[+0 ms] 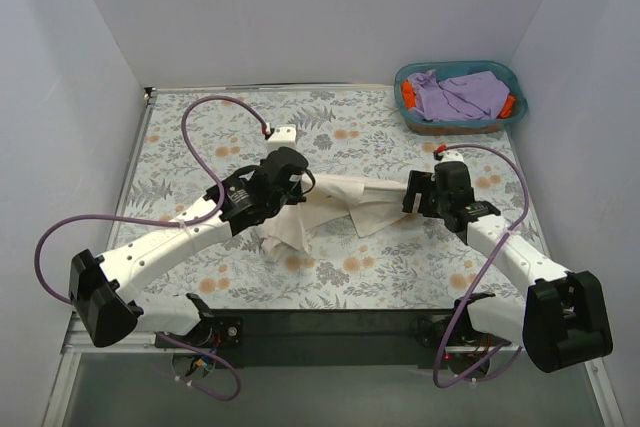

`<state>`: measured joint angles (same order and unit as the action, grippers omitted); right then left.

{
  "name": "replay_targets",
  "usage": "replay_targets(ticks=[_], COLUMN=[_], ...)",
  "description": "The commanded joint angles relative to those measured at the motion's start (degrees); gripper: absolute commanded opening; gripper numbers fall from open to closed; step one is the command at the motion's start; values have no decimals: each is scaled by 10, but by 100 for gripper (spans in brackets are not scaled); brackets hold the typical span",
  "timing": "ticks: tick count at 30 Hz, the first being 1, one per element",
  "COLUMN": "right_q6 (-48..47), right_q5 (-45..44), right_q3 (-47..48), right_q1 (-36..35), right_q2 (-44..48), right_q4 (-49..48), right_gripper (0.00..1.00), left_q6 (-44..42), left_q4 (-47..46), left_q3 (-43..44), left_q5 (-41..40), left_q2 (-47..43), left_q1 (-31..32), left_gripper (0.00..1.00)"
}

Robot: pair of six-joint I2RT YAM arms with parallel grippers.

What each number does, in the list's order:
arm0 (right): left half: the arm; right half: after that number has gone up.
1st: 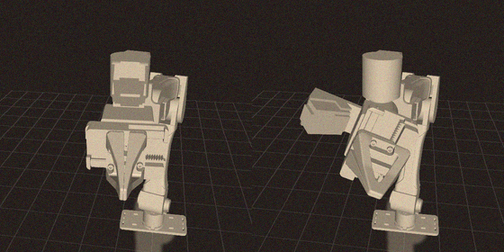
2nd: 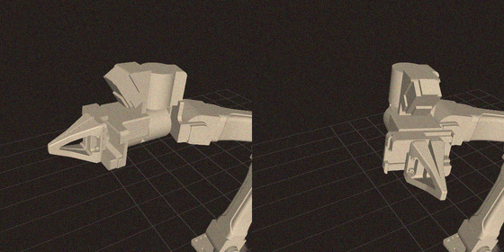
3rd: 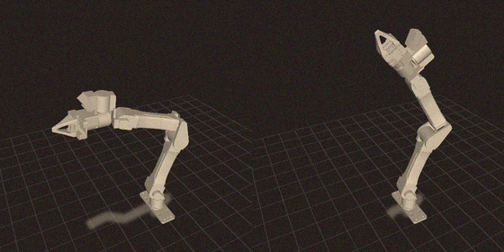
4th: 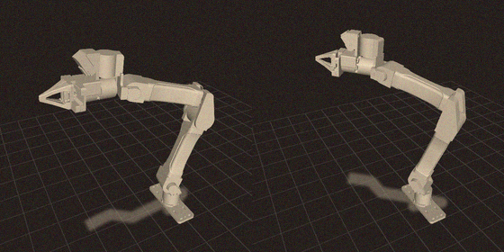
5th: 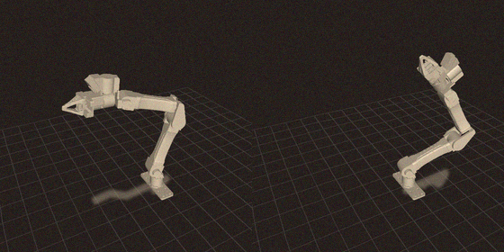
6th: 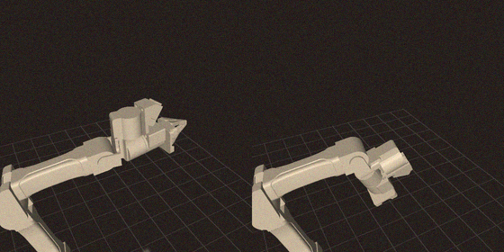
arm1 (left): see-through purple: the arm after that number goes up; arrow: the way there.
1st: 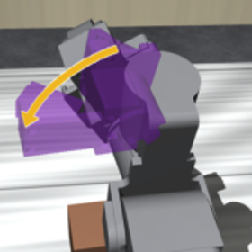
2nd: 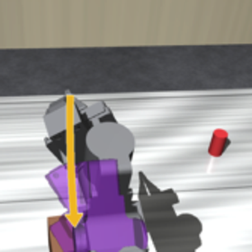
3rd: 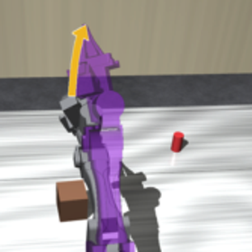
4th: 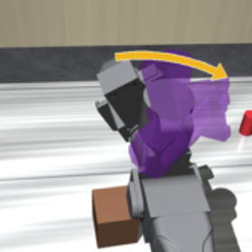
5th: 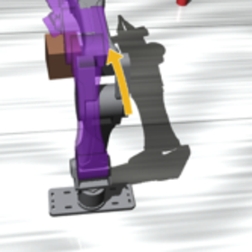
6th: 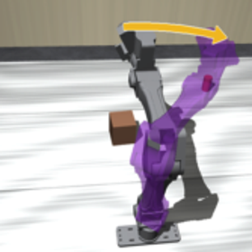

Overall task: Fold and stack the t-shirts
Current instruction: Flatten the tshirt out

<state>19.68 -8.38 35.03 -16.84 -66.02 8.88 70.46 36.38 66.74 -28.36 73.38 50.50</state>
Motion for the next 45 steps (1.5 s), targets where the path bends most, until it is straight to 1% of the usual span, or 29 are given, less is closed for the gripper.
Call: replay_targets(ticks=[1, 6, 13, 15, 16, 17, 18, 19, 20, 22, 23, 24, 28, 30, 31, 32, 33, 34, 35, 36, 37, 38, 39, 40, 41, 42, 43, 44, 45], right_q6=[-20, -29, -66, -76, -80, -82, -84, -87, -90, -95, -96, -96, -95, -90, -87, -84, -83, -83, -86, -96, -99, -104, -111, -115, -119, -128, -131, -133, -134], right_q5=[-39, -40, 45, 74, 79, 105, 110, 113, 112, 113, 113, 113, 129, 123, 104, 91, 75, 47, 43, 42, 50, 60, 68, 79, 103, 114, 149, 168, 191], right_q3=[-6, 6, 14, 10, 8, 7, 6, 7, 9, 16, 19, 20, 32, 56, 69, 106, 127, 148, 174, 220, 248, 272, 321, 343, 364, 408, 422, 437, 446], right_q1=[4, 4, 4, 5, 4, 4, 4, 4, 4, 4, 4, 4, 4, 4, 4, 4, 4, 4, 4, 5, 4, 4, 3, 2, -1, -3, -6, -7, -12], right_q2=[30, 12, -10, -17, -17, -17, -17, -15, -16, -19, -20, -22, -18, -3, 12, 19, 26, 35, 39, 42, 48, 49, 49, 50, 49, 48, 47, 47, 48], right_q4=[-19, -19, -54, -63, -65, -68, -70, -71, -72, -72, -71, -71, -65, -43, -29, -13, 31, 50, 72, 104, 124, 139, 171, 185, 199, 226, 235, 240, 241], right_gripper=[78, 78, 79, 69, 63, 56, 38, 29, 18, 11, 3, 1, 1, 1, 1, 1, 1, 1, 1, 1, 1, 1, 1, 1, 1, 1, 1, 1, 1], left_q6=[-3, -7, -6, -8, -12, -15, -19, -22, -30, -38, -45, -47, -68, -94, -103, -116, -127, -154, -167, -180, -208, -218, -230, -247, -255, -262, -269, -281, -286], left_q4=[14, 18, 27, 26, 26, 25, 22, 20, 14, 10, 5, 4, -4, -21, -27, -40, -50, -57, -70, -75, -77, -78, -77, -73, -62, -58, -56, -69, -85], left_q3=[-2, -6, -13, -16, -17, -16, -14, -13, -11, 0, 4, 8, 31, 49, 60, 93, 112, 139, 198, 239, 279, 374, 423, 473, 535, 638, 689, 720, 728], left_q5=[-16, -8, 1, 2, 4, 6, 8, 10, 15, 22, 25, 26, 32, 43, 45, 49, 57, 62, 70, 80, 93, 100, 107, 121, 125, 131, 136, 137, 139], left_q2=[-25, -39, -59, -62, -62, -62, -61, -61, -60, -56, -55, -52, -40, -27, -19, 5, 18, 35, 78, 99, 128, 180, 211, 238, 294, 318, 336, 352, 352], left_q1=[-15, -23, -39, -47, -50, -54, -58, -67, -72, -82, -85, -90, -99, -102, -102, -104, -104, -105, -106, -106, -107, -107, -107, -108, -108, -108, -107, -108, -109], left_gripper=[0, 0, 0, 0, 0, 0, 0, 0, 0, 0, 0, 0, 0, 0, 0, 0, 0, 0, 0, 0, 0, 0, 0, 0, 0, 0, 0, 0, 0])
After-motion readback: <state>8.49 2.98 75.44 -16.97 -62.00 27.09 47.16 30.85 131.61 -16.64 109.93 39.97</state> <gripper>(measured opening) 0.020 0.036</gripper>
